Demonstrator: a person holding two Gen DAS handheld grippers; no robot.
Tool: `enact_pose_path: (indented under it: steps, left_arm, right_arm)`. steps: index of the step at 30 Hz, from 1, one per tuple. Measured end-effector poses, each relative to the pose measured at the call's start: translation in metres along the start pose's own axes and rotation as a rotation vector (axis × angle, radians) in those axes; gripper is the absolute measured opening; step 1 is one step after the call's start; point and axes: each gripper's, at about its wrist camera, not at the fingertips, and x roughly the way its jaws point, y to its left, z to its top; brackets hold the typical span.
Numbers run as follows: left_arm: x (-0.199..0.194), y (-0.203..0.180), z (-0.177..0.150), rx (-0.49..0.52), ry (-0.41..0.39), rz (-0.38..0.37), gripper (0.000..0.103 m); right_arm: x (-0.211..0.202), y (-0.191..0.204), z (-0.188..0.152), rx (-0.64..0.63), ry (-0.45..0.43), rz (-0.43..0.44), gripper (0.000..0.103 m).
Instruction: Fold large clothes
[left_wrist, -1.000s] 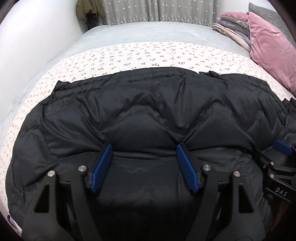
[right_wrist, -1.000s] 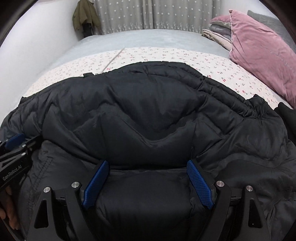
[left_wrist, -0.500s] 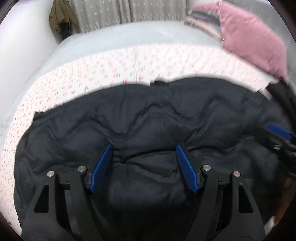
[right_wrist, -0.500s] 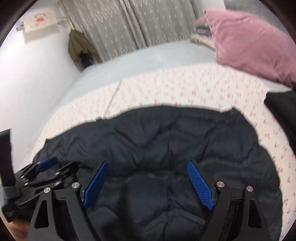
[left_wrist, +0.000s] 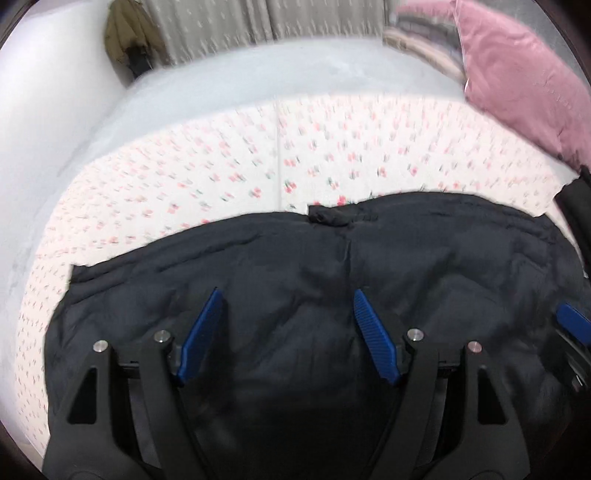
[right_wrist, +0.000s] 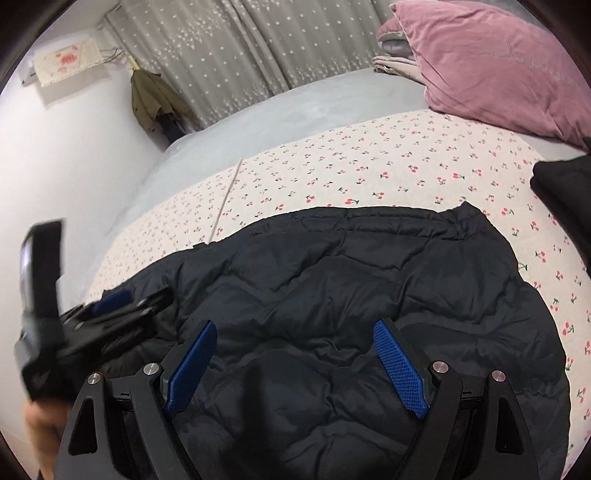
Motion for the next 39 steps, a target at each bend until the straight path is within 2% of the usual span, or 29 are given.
enact_pose_path:
  steps: [2, 3, 10, 13, 16, 20, 23, 27, 30, 34, 39]
  left_arm:
    - [0.030, 0.000, 0.003, -0.017, 0.087, 0.015, 0.075]
    - [0.038, 0.001, 0.000, -0.034, 0.105, 0.014, 0.076]
    - [0.043, 0.001, -0.002, -0.076, 0.112, 0.013, 0.077]
    - [0.029, 0.007, -0.003, -0.078, 0.097, -0.015, 0.076]
    - [-0.005, 0.012, -0.016, -0.085, 0.043, -0.044, 0.076]
    - [-0.054, 0.001, -0.056, -0.041, -0.018, -0.087, 0.076]
    - [-0.073, -0.015, -0.086, 0.020, -0.032, -0.104, 0.077]
    - [-0.053, -0.027, -0.115, 0.067, -0.010, -0.015, 0.077]
    - [-0.039, -0.026, -0.125, 0.058, -0.029, -0.017, 0.078]
    - [-0.043, -0.026, -0.124, 0.056, -0.038, -0.021, 0.078]
    - [-0.061, -0.015, -0.130, 0.031, -0.077, -0.057, 0.078]
  right_arm:
    - [-0.001, -0.004, 0.001, 0.010, 0.003, 0.006, 0.088]
    - [0.000, -0.004, 0.001, 0.013, 0.005, 0.008, 0.088]
    - [0.014, -0.010, 0.001, 0.016, 0.054, -0.005, 0.088]
    - [0.012, -0.011, 0.000, 0.017, 0.052, -0.005, 0.088]
    - [0.010, -0.014, 0.000, 0.031, 0.048, 0.001, 0.088]
    - [0.008, -0.017, -0.001, 0.037, 0.043, 0.002, 0.088]
    - [0.007, -0.016, -0.001, 0.032, 0.040, -0.003, 0.088]
    - [0.006, -0.013, -0.003, 0.023, 0.039, -0.011, 0.088]
    - [0.006, -0.012, -0.006, 0.012, 0.040, -0.012, 0.088]
    - [0.002, -0.014, -0.007, -0.006, 0.029, -0.026, 0.088]
    - [-0.016, -0.028, -0.005, 0.048, -0.010, -0.026, 0.088]
